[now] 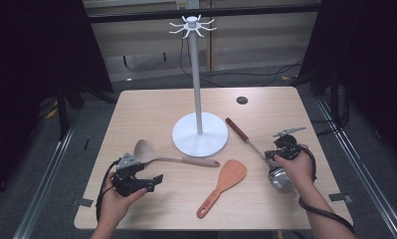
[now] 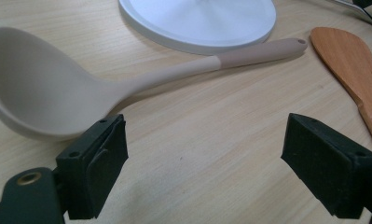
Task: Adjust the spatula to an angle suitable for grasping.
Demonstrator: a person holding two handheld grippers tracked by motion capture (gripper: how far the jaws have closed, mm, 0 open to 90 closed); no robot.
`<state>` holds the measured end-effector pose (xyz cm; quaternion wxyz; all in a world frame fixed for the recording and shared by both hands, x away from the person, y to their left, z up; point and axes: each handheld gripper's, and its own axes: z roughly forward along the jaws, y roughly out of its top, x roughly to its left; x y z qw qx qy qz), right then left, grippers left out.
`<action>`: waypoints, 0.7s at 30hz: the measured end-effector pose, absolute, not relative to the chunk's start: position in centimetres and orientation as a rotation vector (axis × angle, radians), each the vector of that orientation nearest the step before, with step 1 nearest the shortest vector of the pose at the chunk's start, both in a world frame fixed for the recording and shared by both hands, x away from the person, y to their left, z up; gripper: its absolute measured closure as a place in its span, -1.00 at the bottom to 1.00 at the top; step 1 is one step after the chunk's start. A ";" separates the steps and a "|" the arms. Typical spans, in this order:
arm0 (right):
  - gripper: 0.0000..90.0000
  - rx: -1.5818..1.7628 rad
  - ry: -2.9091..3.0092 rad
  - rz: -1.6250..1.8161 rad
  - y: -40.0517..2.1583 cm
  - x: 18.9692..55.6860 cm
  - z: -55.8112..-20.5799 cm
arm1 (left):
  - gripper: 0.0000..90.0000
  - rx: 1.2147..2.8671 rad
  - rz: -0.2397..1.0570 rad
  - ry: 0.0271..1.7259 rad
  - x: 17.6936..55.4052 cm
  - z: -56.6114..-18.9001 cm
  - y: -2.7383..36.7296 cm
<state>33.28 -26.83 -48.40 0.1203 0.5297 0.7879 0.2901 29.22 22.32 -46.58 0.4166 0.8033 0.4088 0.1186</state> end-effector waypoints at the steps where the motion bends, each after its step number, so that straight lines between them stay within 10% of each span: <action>1: 0.98 1.533 2.313 0.819 -26.4 33.0 -48.2 | -0.69 2.017 0.295 1.019 29.3 -46.6 22.1; 21: 0.74 1.503 2.370 0.722 -22.2 37.9 -47.8 | -0.69 2.034 0.263 0.986 29.7 -46.9 21.4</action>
